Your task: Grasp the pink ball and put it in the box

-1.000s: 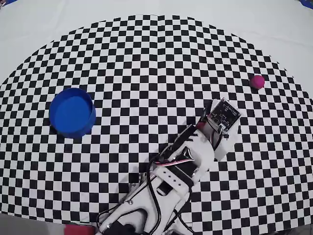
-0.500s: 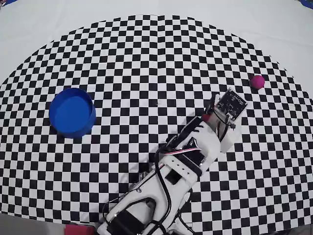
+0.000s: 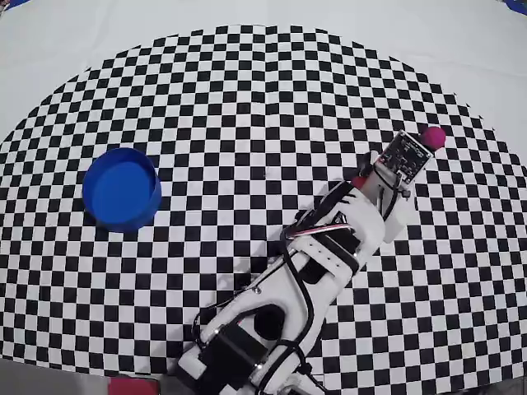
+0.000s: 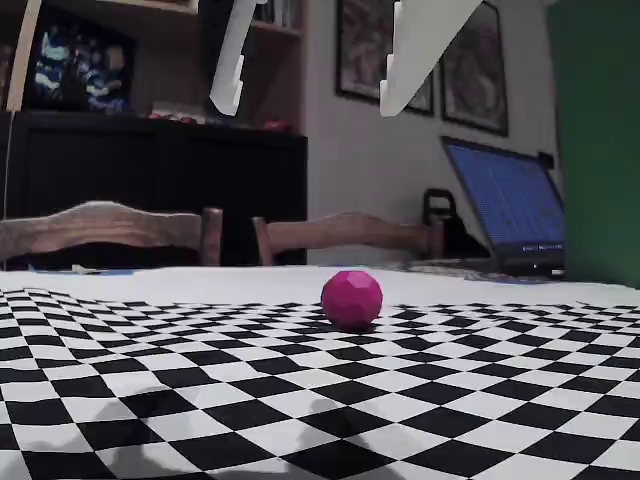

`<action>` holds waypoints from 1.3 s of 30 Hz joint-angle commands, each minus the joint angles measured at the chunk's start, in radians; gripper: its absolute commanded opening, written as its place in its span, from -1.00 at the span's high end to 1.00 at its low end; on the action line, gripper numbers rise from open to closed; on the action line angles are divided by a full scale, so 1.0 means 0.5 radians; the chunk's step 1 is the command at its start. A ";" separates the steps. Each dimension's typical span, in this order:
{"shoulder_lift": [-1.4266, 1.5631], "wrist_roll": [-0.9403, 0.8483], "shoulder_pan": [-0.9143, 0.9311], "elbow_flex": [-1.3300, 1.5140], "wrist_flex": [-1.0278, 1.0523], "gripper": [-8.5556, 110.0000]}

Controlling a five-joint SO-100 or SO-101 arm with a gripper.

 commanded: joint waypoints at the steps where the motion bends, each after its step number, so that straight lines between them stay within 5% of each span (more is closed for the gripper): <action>1: -0.040 0.003 0.015 -0.129 -0.037 0.45; 39: -0.834 0.009 0.101 -0.712 -0.061 0.44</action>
